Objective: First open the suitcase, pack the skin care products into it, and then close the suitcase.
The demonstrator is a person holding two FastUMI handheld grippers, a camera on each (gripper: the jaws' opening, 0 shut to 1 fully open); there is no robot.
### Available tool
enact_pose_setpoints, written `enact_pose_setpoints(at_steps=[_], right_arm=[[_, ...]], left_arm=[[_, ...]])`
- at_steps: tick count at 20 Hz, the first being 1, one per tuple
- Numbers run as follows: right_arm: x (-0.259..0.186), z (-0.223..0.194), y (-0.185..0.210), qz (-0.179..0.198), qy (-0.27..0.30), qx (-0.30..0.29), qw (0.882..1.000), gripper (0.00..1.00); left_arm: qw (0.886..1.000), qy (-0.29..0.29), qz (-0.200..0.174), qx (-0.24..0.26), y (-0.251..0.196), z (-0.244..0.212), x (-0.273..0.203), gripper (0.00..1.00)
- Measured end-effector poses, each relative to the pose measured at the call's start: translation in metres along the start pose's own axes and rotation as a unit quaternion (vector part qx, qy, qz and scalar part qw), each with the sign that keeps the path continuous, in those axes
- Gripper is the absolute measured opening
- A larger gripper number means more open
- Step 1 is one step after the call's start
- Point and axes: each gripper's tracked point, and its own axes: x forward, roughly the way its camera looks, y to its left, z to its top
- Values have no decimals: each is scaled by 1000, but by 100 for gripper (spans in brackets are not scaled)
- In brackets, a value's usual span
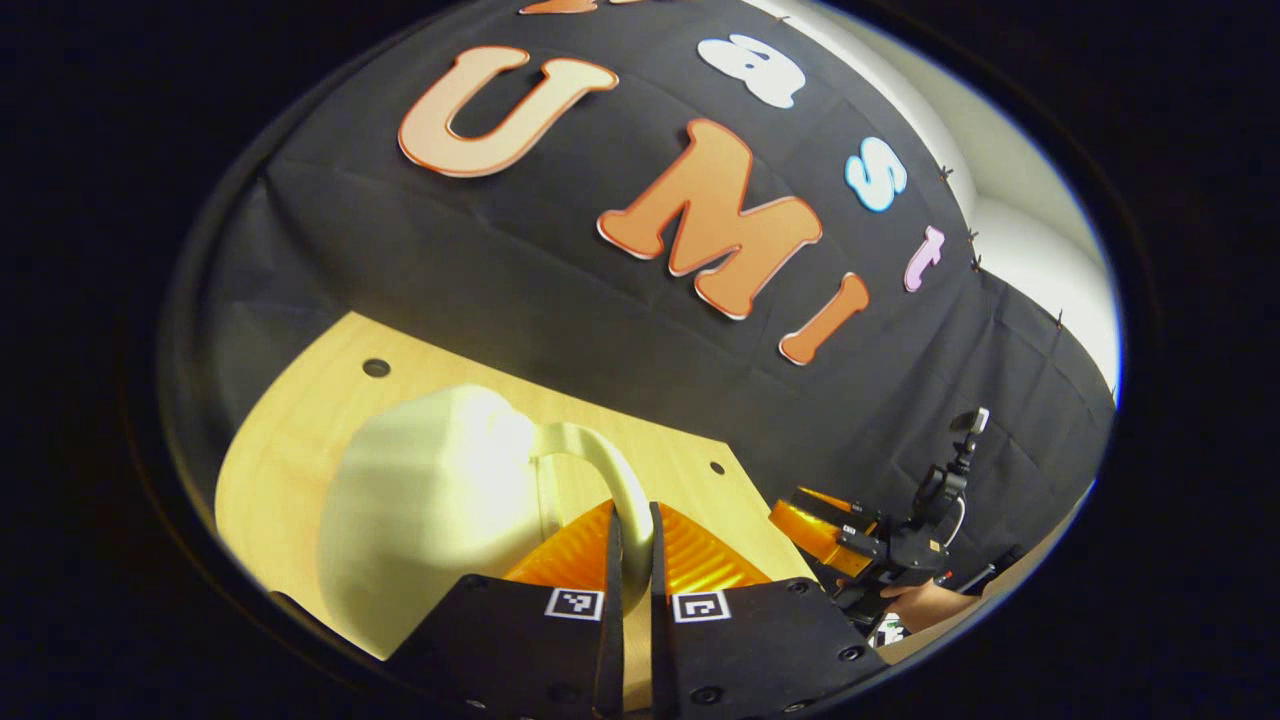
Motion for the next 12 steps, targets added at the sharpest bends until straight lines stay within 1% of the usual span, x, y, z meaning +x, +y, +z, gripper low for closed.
enact_pose_setpoints(at_steps=[3,4,7,9,12], right_arm=[[-3,-5,-10,3,5,10,1000,88],[-14,-6,-15,6,6,13,1000,88],[-18,-8,-24,5,3,9,1000,88],[-20,-7,-28,6,0,10,1000,88],[-25,-8,-35,3,-2,11,1000,88]], left_arm=[[999,36,7,18,-12,-35,25,11],[999,47,8,25,-16,-44,31,11],[995,90,16,44,-24,-71,49,11],[991,108,31,71,-24,-85,62,11],[985,134,56,93,-18,-106,76,11]])
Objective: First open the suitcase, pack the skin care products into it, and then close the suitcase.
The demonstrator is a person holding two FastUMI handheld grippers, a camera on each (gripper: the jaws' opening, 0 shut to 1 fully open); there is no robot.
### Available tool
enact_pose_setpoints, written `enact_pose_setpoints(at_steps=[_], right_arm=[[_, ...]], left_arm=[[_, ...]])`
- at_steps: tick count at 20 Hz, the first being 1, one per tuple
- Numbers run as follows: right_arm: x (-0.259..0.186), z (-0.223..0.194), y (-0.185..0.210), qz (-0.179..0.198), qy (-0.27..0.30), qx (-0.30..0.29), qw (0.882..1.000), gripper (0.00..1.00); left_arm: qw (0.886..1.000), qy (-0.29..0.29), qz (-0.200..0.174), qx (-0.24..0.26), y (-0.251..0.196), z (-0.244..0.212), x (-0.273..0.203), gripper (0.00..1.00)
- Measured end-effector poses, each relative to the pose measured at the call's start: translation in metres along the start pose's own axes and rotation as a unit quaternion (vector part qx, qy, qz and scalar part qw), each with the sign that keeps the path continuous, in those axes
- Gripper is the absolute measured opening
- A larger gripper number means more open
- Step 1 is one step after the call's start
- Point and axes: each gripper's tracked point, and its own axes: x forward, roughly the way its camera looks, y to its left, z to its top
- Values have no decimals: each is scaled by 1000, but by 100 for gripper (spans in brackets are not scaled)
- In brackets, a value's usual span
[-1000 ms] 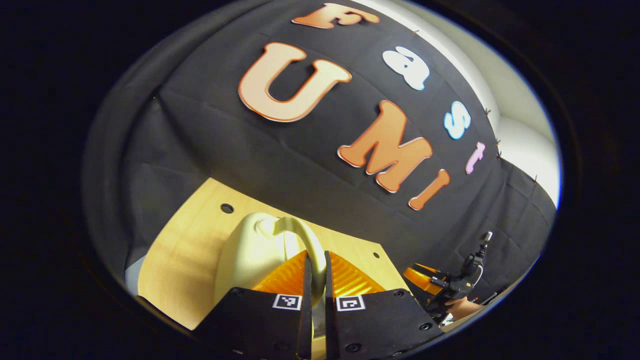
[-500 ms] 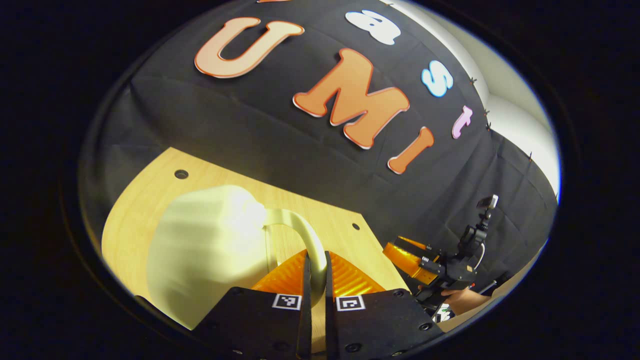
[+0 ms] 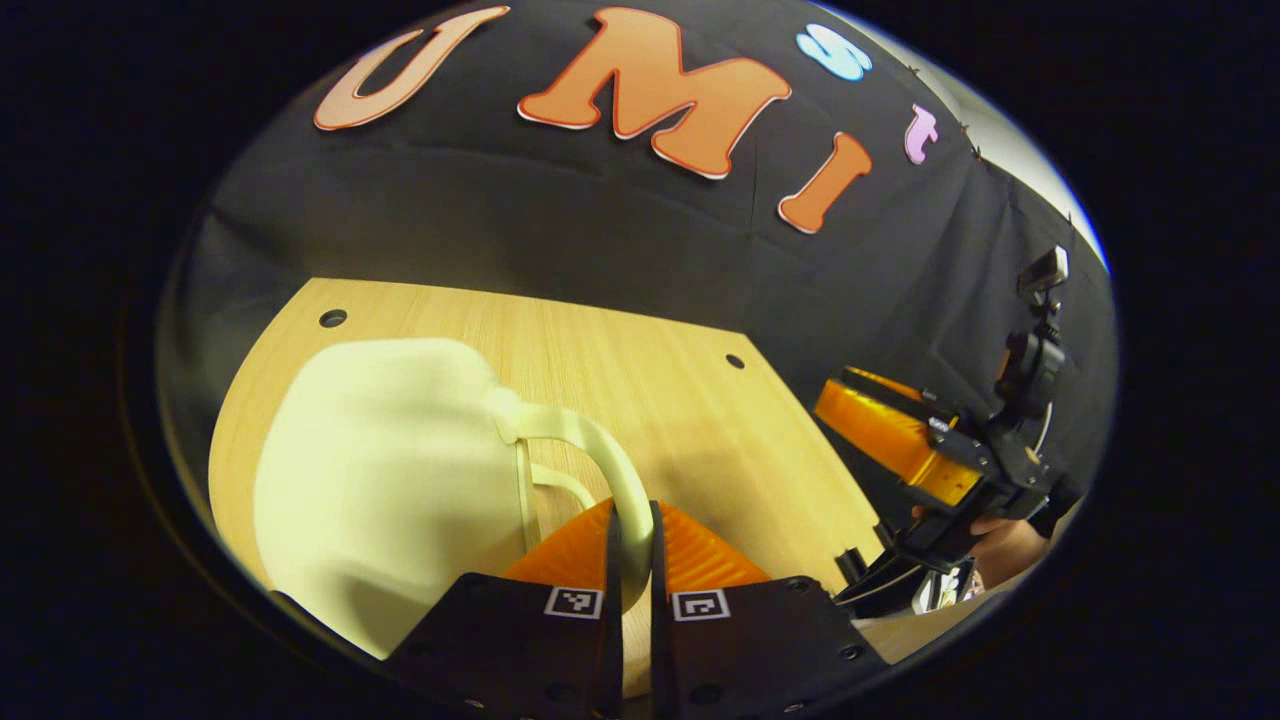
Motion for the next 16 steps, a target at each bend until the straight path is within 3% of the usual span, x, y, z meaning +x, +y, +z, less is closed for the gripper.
enact_pose_setpoints(at_steps=[7,9,10,11,12,13,14,15,16], right_arm=[[-17,-9,-19,-5,-1,4,1000,88],[-20,-9,-24,-7,-2,2,1000,88],[-23,-10,-27,-8,-3,-1,1000,88],[-27,-11,-33,-12,-5,-3,1000,88],[-30,-9,-37,-14,-9,-3,1000,87],[-32,-5,-39,-14,-13,-2,1000,87],[-34,1,-44,-18,-20,-4,1000,88],[-36,6,-48,-23,-31,-9,999,87],[-40,14,-53,-30,-42,-14,999,87]], left_arm=[[997,60,47,15,-9,-48,51,20],[998,56,-1,8,-43,-47,56,18],[999,46,-8,17,-55,-39,55,26],[999,30,0,36,-58,-32,62,43],[998,12,11,53,-61,-20,63,43],[998,-6,12,68,-70,-10,60,51],[996,-28,13,79,-79,2,59,49],[995,-49,13,89,-88,12,49,72],[993,-65,15,97,-95,20,46,79]])
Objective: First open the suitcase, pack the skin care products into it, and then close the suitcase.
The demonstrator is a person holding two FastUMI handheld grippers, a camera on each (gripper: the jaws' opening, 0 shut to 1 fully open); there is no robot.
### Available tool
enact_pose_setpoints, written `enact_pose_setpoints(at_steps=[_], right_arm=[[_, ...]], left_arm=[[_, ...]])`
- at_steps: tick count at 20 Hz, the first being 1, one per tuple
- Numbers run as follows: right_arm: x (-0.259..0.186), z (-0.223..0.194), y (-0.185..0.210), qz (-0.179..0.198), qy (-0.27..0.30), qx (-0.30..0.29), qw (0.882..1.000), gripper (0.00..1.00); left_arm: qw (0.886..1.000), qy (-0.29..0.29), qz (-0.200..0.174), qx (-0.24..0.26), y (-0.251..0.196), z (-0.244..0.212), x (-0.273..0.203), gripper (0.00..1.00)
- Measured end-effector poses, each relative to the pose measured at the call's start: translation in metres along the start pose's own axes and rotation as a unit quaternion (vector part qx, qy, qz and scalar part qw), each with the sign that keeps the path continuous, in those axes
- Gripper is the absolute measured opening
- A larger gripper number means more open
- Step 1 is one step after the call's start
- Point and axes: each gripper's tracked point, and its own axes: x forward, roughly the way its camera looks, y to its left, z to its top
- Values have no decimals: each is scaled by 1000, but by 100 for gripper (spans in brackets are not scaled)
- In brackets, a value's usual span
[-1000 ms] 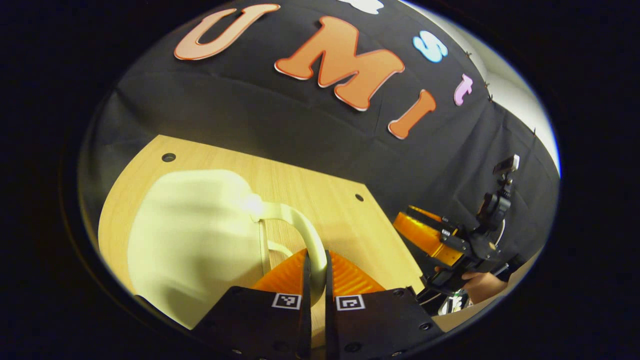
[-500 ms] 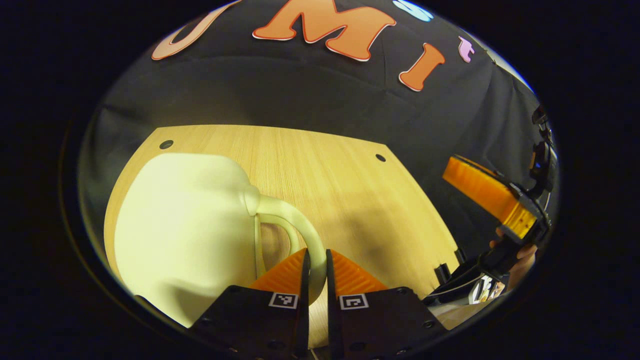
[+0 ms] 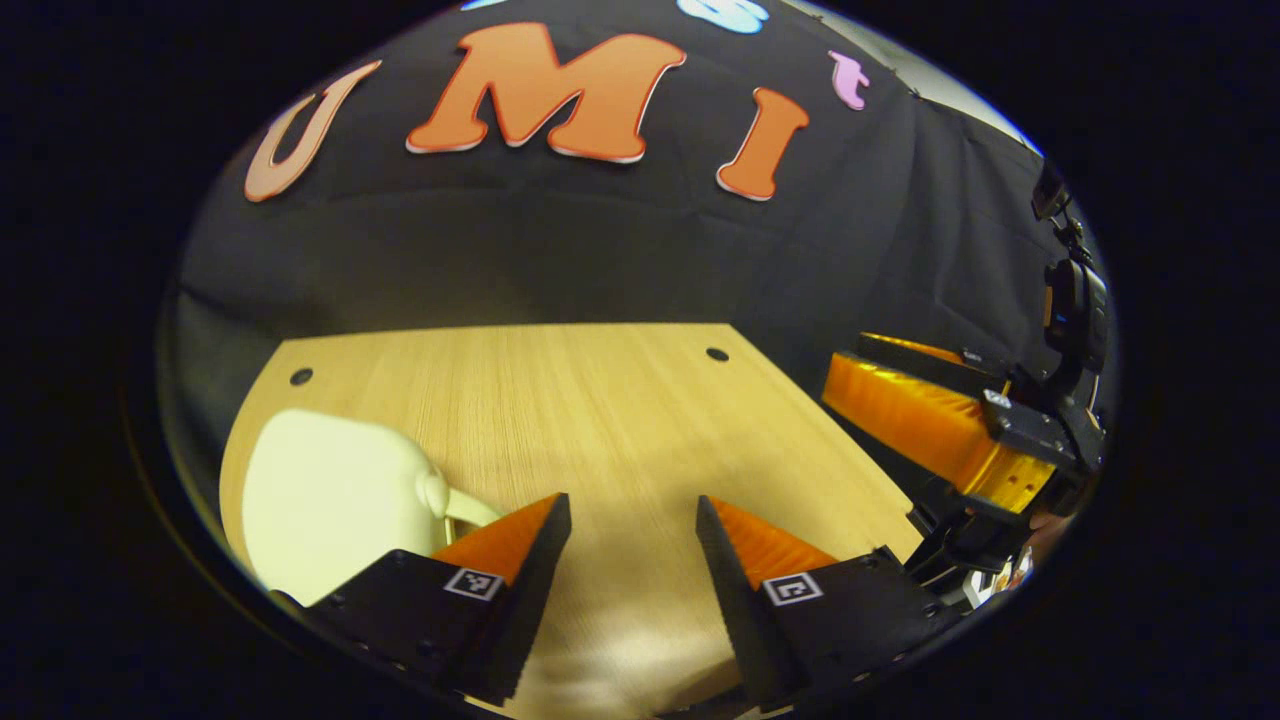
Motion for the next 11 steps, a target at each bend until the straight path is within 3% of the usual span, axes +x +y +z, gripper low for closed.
enact_pose_setpoints(at_steps=[1,5,11], right_arm=[[-2,8,-4,-5,-12,-4,1000,88],[-7,44,-19,-30,-67,-21,997,88],[-16,90,-32,-54,-145,-30,987,89]], left_arm=[[1000,-15,6,11,-6,12,-4,87],[991,-106,58,50,-12,48,-33,96],[956,-236,158,72,4,76,-83,98]])
